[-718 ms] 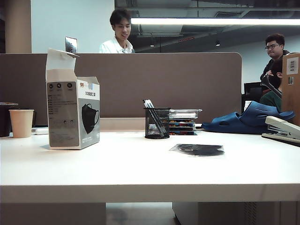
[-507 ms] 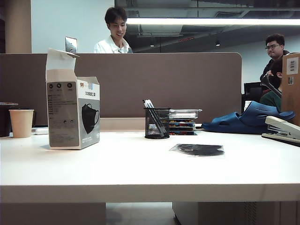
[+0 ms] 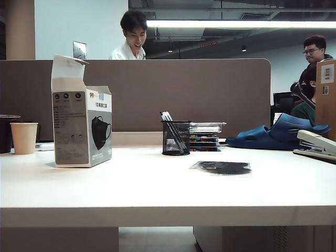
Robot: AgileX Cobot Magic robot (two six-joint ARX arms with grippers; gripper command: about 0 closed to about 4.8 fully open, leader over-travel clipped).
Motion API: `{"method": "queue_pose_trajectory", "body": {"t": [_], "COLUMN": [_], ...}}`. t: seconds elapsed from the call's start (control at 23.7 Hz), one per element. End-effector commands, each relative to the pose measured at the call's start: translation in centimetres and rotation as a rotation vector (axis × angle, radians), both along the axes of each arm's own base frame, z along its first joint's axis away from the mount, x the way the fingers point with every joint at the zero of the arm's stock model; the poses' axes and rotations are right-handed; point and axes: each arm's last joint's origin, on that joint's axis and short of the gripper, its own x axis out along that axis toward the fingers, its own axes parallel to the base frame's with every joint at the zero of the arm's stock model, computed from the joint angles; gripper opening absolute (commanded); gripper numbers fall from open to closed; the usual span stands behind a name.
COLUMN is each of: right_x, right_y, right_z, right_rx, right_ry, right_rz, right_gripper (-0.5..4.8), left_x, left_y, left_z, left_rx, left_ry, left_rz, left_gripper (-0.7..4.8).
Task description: Put the mask into the mask box.
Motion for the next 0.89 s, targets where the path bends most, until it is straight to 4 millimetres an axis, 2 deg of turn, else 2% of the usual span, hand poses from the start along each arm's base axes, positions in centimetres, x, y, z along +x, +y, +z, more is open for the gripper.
{"method": "queue_pose_trajectory", "body": {"t": [0.04,0.3,0.51,0.68,0.76,0.89], "right_x": [-0.1,-0.4,-1.3,-1.9,-1.7,-1.1], "right_y": [0.0,0.2,0.1,0.0,0.1,0.1], "right_z": [0.4,1.1,3.1,6.0,7.8,9.4], "right_rx": [0.021,0.047,0.045,0.048,0.046,0.043], "right_ry": [-0.026,0.012,0.065,0.024,0.073,0.142], "right_rz": [0.014,0.063,0.057,0.058,0.057,0.058], "right_gripper": [-0.09,-0.09,-0.09,-0.09,-0.09,-0.09], "left_x": [-0.1,-0.1,-0.2,-0.3,-0.4,-0.4], "left_y": [0.0,-0.2,-0.6,-0.9,-1.0,-1.2], "left_z": [0.3,0.4,0.7,0.7,0.7,0.7], "left_rx": [0.002,0.018,0.045,0.061,0.073,0.083], "left_ry": [-0.014,-0.018,-0.027,-0.026,-0.025,-0.024], "left_rz": [-0.001,-0.082,-0.213,-0.299,-0.359,-0.405], "left_gripper": [-0.06,-0.06,-0.06,-0.06,-0.06,-0.06]}}
